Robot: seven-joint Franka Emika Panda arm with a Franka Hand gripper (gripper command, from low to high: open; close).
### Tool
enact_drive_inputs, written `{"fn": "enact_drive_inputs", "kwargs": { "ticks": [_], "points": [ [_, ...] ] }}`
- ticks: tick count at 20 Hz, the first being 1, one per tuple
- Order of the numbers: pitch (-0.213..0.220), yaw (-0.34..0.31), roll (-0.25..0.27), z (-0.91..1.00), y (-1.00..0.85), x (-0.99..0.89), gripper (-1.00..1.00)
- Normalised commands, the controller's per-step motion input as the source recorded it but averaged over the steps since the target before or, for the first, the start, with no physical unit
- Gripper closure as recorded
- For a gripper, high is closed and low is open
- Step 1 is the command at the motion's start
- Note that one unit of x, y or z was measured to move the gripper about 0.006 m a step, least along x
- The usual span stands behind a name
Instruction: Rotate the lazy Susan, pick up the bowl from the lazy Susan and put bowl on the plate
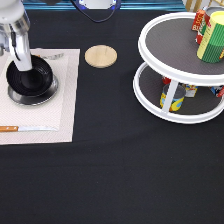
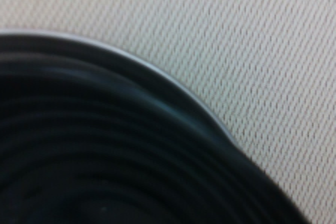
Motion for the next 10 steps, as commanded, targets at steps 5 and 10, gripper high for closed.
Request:
{"fn": "enact_drive_inputs", "kwargs": {
  "ticks": [5,10],
  "points": [
    [0.099,-0.037,0.083,-0.15,-0.07,0.33,1.00],
    [0.038,-0.082,0.062,-0.10,-0.26,-0.02,-1.00]
  ]
}}
